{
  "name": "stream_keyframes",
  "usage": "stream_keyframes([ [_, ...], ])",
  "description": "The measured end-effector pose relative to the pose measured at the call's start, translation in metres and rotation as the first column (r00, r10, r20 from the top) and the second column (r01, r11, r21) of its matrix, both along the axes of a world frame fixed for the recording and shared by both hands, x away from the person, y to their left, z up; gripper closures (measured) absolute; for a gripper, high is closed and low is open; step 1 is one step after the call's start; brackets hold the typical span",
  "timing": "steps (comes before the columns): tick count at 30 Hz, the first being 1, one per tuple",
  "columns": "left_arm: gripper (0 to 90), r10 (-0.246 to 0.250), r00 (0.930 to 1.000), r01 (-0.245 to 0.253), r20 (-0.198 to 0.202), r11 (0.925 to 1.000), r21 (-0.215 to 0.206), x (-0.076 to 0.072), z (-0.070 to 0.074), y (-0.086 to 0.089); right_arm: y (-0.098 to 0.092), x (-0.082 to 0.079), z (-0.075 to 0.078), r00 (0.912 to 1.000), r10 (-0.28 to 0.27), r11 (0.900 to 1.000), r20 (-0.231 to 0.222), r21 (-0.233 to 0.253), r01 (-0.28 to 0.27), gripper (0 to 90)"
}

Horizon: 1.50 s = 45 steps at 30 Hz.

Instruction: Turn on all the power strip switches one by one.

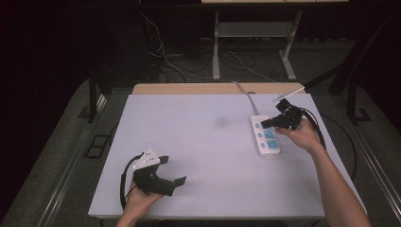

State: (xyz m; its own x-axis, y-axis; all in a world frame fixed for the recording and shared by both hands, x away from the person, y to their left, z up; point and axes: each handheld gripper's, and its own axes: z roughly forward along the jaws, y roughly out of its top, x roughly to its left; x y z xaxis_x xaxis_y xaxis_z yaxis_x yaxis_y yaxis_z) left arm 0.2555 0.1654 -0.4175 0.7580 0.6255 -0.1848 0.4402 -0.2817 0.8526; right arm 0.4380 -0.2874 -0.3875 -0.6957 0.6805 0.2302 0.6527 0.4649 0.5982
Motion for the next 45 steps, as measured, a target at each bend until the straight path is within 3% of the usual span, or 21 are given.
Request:
stream_keyframes([
  [16, 0.0, 0.001, 1.0000, -0.001, -0.001, 1.0000, 0.001, 0.000, 0.000, 0.000, -0.002, 0.016, 0.017, 0.9998, -0.016, 0.999, 0.009, -0.029, 0.016, 90.0],
  [28, 0.0, -0.004, 1.0000, 0.004, -0.002, 1.0000, 0.002, 0.001, 0.000, 0.001, 0.006, 0.031, 0.006, 0.9995, -0.020, 0.998, -0.024, -0.066, 0.018, 90.0],
  [45, 0.0, -0.003, 1.0000, 0.003, -0.003, 1.0000, 0.000, 0.001, 0.000, 0.001, 0.016, 0.036, -0.007, 0.9990, -0.006, 0.996, -0.045, -0.089, 0.002, 90.0],
])
